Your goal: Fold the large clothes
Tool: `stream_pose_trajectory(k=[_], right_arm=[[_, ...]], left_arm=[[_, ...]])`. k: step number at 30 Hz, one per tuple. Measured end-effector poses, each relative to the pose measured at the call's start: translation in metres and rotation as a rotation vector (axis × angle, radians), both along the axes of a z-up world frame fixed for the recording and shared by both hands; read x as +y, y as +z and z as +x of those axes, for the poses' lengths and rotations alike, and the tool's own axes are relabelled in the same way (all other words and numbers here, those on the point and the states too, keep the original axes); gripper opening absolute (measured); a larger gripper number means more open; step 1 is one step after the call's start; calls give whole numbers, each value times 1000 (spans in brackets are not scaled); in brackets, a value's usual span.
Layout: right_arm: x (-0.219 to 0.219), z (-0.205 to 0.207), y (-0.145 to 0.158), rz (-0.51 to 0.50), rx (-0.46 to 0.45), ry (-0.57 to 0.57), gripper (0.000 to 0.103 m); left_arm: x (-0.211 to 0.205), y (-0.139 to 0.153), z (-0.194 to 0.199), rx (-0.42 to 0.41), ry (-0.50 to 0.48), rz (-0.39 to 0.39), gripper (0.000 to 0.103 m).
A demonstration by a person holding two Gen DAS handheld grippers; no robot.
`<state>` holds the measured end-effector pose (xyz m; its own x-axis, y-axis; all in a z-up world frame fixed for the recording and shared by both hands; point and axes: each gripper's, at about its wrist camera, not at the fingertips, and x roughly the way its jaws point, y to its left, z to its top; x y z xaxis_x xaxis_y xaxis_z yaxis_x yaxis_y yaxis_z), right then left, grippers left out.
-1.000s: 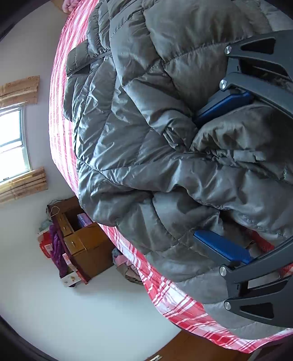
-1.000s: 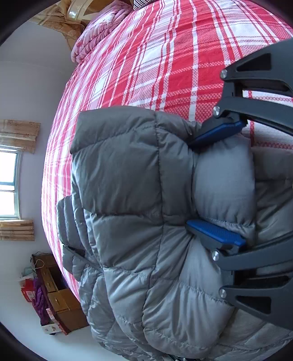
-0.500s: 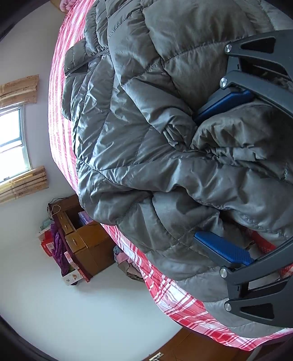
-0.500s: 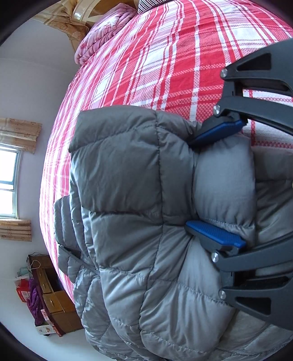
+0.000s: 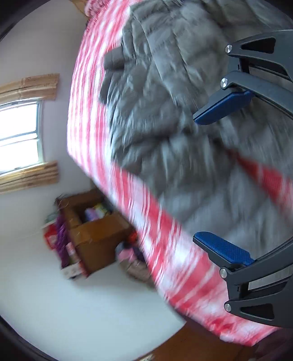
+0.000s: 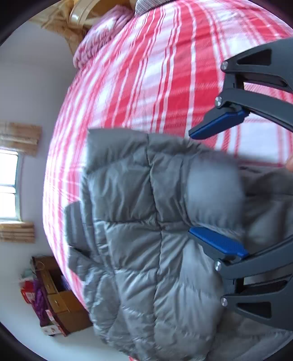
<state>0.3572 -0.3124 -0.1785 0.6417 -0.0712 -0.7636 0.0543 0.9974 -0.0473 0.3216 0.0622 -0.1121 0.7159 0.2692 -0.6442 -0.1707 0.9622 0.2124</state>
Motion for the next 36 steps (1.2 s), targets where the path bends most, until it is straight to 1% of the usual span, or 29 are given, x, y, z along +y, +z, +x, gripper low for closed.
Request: stream_pose_trajectory(k=[1, 2, 4, 5, 7, 8, 9, 11, 12, 14, 15, 16, 17, 18, 19, 20, 21, 22, 23, 25, 27, 28, 32, 34, 36], right_arm=[[4, -3, 7, -13, -6, 2, 82], [13, -7, 17, -37, -15, 11, 82], [36, -12, 33, -55, -33, 68, 82], [46, -14, 37, -55, -40, 101, 83], [74, -16, 42, -47, -58, 182, 83], [90, -14, 39, -33, -62, 219, 83], [100, -12, 35, -24, -64, 242, 83], [118, -6, 19, -24, -49, 265, 83], [126, -1, 6, -43, -27, 262, 83], [134, 9, -20, -71, 18, 243, 83], [134, 9, -26, -75, 16, 236, 83], [133, 9, -27, -69, 4, 229, 84], [132, 9, -25, -60, 12, 221, 84], [130, 8, -23, -56, 19, 218, 84], [128, 4, -20, -58, 20, 219, 84], [127, -1, -16, -60, 11, 222, 84], [126, -6, -12, -60, -1, 224, 84], [125, -11, -8, -58, -13, 224, 85], [123, -18, -5, -56, -26, 223, 86], [120, -30, -1, -92, -39, 204, 86], [118, -36, 0, -129, -36, 194, 86], [115, -37, 0, -139, -31, 192, 86], [100, -53, 7, -151, -43, 172, 86], [91, -59, 10, -154, -53, 159, 86], [80, -67, 11, -157, -49, 144, 86]], left_arm=[[12, 1, -7, 0, 9, 10, 96], [33, 1, -17, 8, 33, 25, 96], [65, -5, -29, 29, 95, 55, 96], [88, -13, -38, 44, 155, 97, 96], [121, -24, -49, 60, 251, 150, 96], [144, -32, -56, 83, 315, 139, 96], [160, -38, -61, 99, 346, 97, 96], [186, -47, -68, 108, 375, -10, 96], [195, -51, -70, 106, 380, -50, 96], [200, -57, -67, 110, 376, -105, 96], [201, -59, -64, 108, 367, -123, 96], [195, -61, -60, 108, 353, -145, 96], [192, -65, -56, 120, 342, -173, 96], [188, -68, -55, 125, 334, -192, 92], [186, -70, -52, 127, 314, -216, 76], [178, -71, -52, 122, 279, -253, 69], [174, -71, -51, 120, 264, -265, 57], [170, -71, -50, 121, 244, -266, 45], [164, -69, -47, 124, 214, -252, 38], [160, -65, -47, 125, 199, -235, 23], [158, -57, -49, 118, 187, -238, 15], [158, -51, -53, 105, 188, -230, 14], [150, -11, -64, 26, 164, -168, 14], [141, 9, -68, -9, 145, -130, 14], [128, 31, -69, -37, 117, -113, 14]])
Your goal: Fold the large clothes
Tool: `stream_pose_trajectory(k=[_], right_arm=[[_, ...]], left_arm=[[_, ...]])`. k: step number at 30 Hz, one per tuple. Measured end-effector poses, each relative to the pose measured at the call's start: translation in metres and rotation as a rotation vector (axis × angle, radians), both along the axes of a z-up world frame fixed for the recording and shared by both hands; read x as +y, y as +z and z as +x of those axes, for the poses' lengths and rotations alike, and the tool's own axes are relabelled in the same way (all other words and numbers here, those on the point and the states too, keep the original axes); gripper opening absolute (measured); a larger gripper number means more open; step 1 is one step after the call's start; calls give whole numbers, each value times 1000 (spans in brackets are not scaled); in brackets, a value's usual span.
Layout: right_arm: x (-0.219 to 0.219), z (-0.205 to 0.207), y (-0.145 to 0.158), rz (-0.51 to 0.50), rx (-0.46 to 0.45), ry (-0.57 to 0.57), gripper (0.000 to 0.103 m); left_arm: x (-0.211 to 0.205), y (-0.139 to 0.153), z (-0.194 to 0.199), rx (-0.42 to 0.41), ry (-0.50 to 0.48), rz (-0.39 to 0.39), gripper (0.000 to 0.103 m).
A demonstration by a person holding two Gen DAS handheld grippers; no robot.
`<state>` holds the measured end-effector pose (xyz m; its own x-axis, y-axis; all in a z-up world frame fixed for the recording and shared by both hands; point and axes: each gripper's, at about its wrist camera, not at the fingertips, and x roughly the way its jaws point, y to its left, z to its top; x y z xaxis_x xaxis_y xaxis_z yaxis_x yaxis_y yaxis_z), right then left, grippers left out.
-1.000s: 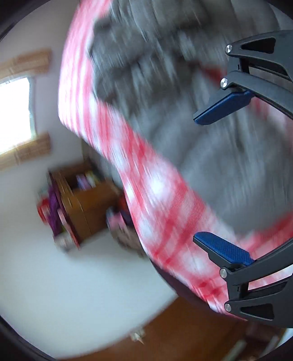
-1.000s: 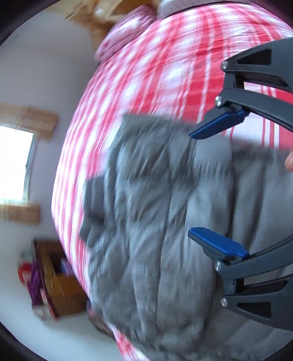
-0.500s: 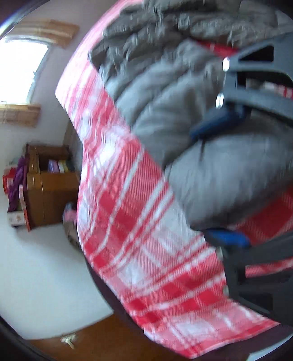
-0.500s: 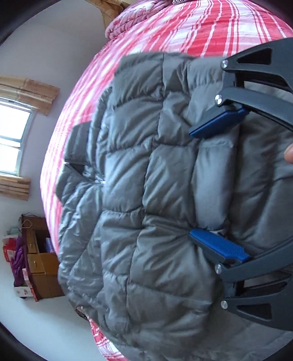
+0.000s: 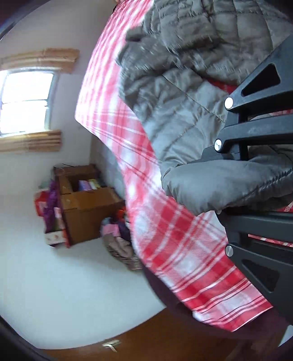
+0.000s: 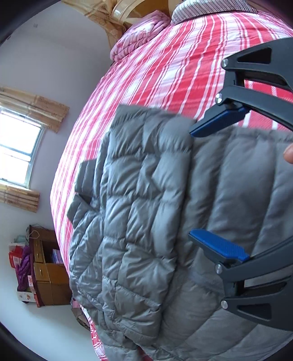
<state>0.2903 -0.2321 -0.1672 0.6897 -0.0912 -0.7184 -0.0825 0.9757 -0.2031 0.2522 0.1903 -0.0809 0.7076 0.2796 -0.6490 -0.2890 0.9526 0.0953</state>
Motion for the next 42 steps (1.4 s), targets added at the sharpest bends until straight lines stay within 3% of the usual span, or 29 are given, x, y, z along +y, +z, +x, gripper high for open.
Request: stream_pose_trajectory(k=[6, 10, 15, 17, 18, 19, 20, 21, 23, 27, 29, 33, 37, 42], right_arm=[[-49, -16, -12, 47, 4, -93, 86], [-79, -32, -17, 90, -6, -155, 86], [-105, -46, -21, 126, -18, -198, 86], [-114, -52, -23, 136, -21, -208, 86], [-117, -53, -24, 141, -23, -214, 86], [-119, -55, -25, 148, -22, -218, 86], [-121, -55, -26, 152, -20, -221, 86], [-123, -56, -26, 158, -21, -224, 86], [-126, -57, -27, 165, -24, -227, 86], [-127, -56, -26, 180, -28, -224, 86], [-125, -54, -22, 190, -31, -212, 86], [-110, -49, -6, 207, -35, -166, 86], [-89, -42, 17, 276, -33, -88, 86], [-44, -16, 33, 393, 0, 46, 86]], left_arm=[[-75, 58, 17, -106, -143, 42, 14], [-140, 69, 35, -135, -257, 58, 14], [-238, 62, 43, -151, -438, 30, 14], [-269, 51, 48, -137, -468, 29, 23], [-278, 44, 52, -126, -477, 27, 43], [-286, 37, 55, -117, -480, 19, 73], [-293, 28, 58, -116, -471, 15, 86], [-296, 20, 56, -122, -461, 27, 93], [-305, 2, 61, -101, -461, 70, 93], [-291, -21, 64, -39, -456, 58, 93], [-277, -20, 57, -53, -453, 33, 93], [-244, -15, 40, -115, -424, 57, 93], [-197, -20, 43, -105, -291, 120, 93], [-139, -56, 63, 23, -57, 125, 93]])
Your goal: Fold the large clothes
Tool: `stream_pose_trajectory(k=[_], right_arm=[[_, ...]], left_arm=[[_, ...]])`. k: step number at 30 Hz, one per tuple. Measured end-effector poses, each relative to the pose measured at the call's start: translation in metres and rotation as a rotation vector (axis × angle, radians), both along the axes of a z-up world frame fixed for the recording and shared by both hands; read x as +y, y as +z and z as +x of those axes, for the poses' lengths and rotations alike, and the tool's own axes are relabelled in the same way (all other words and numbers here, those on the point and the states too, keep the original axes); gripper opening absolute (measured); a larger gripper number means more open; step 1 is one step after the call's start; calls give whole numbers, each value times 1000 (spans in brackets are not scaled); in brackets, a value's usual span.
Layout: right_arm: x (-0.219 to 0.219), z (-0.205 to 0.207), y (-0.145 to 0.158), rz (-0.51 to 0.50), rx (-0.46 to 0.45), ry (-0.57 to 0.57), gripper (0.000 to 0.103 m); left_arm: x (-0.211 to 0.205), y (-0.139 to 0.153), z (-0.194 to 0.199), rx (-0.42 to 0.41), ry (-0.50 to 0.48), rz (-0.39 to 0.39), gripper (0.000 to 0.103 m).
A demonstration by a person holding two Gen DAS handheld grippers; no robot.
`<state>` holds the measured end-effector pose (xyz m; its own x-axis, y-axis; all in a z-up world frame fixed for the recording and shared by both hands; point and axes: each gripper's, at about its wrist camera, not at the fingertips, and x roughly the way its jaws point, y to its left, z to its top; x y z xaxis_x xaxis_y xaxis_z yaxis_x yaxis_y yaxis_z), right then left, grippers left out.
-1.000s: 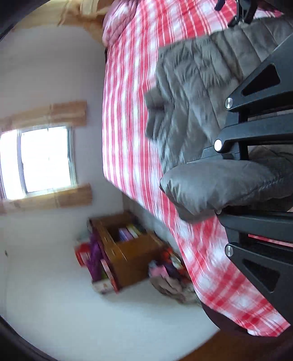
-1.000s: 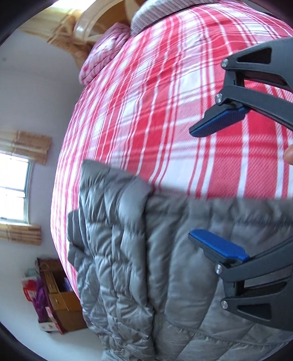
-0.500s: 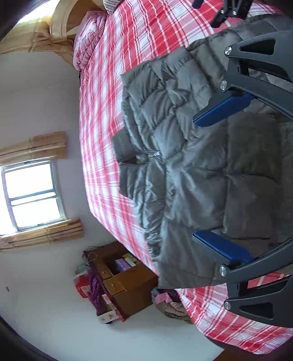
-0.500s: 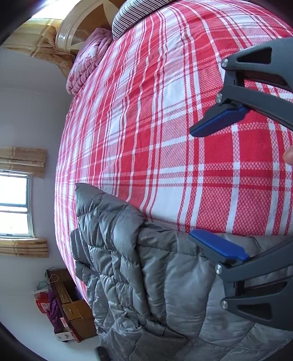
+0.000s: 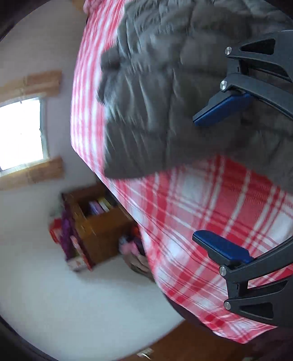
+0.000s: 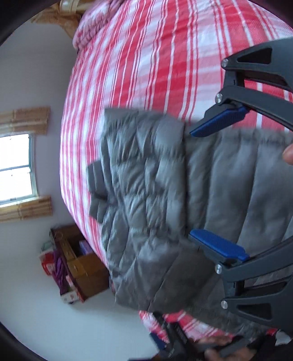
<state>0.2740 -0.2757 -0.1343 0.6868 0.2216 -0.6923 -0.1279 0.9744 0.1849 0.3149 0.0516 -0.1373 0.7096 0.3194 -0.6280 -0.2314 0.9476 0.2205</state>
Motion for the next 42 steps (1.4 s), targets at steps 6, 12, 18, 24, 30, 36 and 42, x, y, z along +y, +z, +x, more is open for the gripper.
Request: stream_pose_trajectory(k=[6, 12, 18, 24, 30, 36, 42], right_arm=[[62, 41, -22, 59, 74, 126, 86], [84, 59, -53, 149, 142, 164, 24], [66, 48, -40, 105, 88, 126, 10], [59, 45, -36, 83, 74, 124, 10], [45, 22, -33, 47, 48, 121, 9], [-19, 10, -48, 18, 78, -48, 9], [-36, 7, -56, -24, 92, -79, 9]], left_arm=[[29, -36, 9, 69, 97, -39, 93], [37, -52, 10, 108, 107, -62, 93], [50, -61, 15, 132, 138, -100, 93], [50, -62, 14, 136, 145, -93, 93], [66, -64, 11, 139, 168, -94, 93], [62, -65, 11, 141, 158, -81, 93], [58, -42, 6, 149, 91, -104, 93]])
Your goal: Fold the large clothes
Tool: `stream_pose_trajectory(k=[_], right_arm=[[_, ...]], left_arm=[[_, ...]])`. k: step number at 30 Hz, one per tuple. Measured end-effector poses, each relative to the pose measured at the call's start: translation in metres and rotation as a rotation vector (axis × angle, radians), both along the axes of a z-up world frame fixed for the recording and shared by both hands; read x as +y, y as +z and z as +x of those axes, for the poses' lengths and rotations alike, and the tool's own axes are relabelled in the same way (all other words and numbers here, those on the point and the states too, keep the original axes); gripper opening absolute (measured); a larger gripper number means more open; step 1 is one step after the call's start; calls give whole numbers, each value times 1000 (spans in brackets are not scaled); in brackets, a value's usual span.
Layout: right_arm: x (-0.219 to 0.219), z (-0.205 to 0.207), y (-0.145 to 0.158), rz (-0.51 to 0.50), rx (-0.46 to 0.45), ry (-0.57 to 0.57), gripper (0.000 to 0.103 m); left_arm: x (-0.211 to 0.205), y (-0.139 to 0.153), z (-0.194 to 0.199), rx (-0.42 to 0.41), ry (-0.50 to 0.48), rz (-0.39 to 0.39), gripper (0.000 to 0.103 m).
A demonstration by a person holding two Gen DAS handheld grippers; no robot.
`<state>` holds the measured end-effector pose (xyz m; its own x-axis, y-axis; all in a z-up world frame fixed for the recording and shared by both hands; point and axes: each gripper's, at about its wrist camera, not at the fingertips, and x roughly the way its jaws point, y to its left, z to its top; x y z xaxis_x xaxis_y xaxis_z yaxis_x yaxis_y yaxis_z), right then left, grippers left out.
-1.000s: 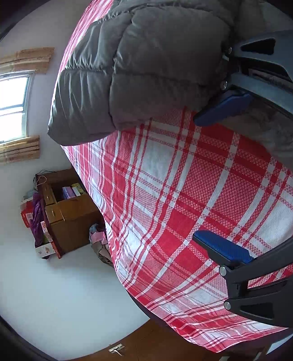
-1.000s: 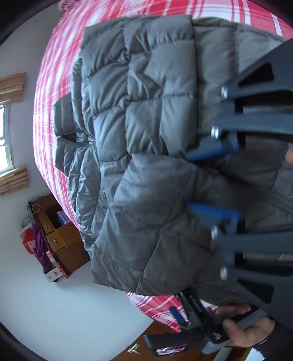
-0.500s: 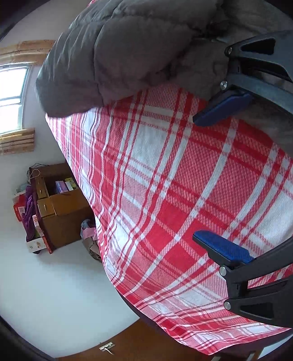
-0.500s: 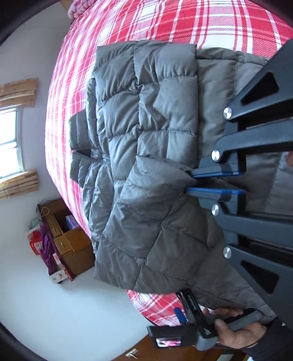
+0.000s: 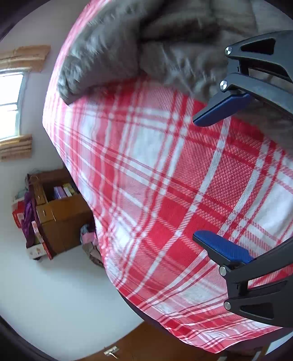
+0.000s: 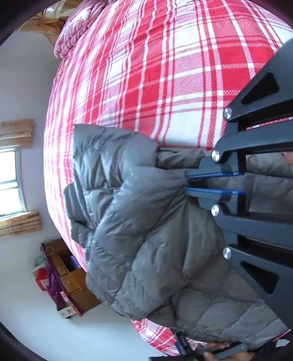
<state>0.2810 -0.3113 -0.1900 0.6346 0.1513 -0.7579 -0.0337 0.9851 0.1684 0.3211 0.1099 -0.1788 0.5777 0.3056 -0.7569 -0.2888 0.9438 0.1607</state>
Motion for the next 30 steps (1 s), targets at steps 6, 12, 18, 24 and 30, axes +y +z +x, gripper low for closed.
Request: stream_pose_trajectory(k=[6, 12, 18, 24, 30], right_arm=[[-9, 0, -4, -48, 25, 0, 14], [-32, -15, 29, -9, -43, -105, 15], [0, 14, 67, 35, -77, -9, 42], [41, 55, 56, 12, -98, 35, 42], [52, 79, 18, -17, -72, 4, 42]], left_arm=[[-11, 59, 5, -66, -111, -18, 93], [-40, 90, 39, -124, -171, -31, 93], [-94, 96, 81, -213, -291, -137, 93], [-130, 40, 124, -114, -338, -141, 93], [-120, -5, 144, -51, -298, -178, 94]])
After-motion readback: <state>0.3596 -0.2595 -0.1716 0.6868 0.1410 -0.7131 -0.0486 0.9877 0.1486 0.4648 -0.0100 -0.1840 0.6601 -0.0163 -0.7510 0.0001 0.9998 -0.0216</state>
